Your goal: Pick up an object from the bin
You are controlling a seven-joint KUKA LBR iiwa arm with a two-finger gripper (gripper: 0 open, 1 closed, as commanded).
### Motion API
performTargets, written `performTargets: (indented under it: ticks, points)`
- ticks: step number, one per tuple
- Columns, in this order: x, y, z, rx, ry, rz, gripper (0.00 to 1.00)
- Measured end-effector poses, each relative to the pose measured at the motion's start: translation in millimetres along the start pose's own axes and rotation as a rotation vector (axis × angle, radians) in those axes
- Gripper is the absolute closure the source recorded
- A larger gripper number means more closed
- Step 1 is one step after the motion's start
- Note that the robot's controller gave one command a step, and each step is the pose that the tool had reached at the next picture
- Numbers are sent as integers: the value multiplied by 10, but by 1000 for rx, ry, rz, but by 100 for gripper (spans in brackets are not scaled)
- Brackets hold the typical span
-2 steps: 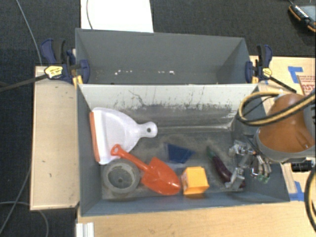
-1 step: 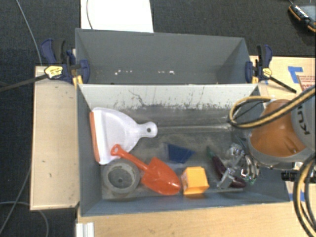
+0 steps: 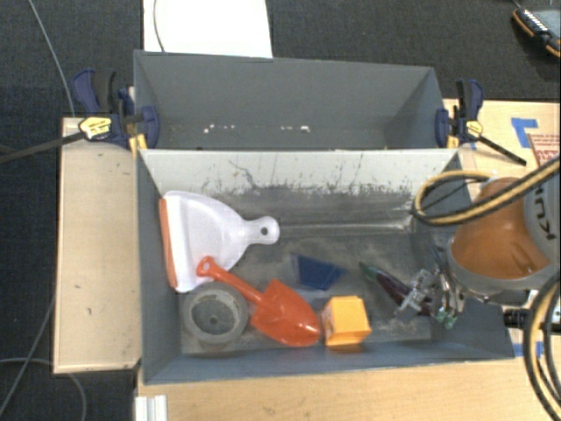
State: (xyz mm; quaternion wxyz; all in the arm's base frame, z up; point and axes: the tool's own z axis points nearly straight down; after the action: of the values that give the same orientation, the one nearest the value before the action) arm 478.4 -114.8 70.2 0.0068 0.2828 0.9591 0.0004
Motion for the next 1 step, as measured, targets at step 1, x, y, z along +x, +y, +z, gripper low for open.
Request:
performTargets:
  ticks: [1]
  points:
    - [0, 0, -2, 0, 0, -2, 100]
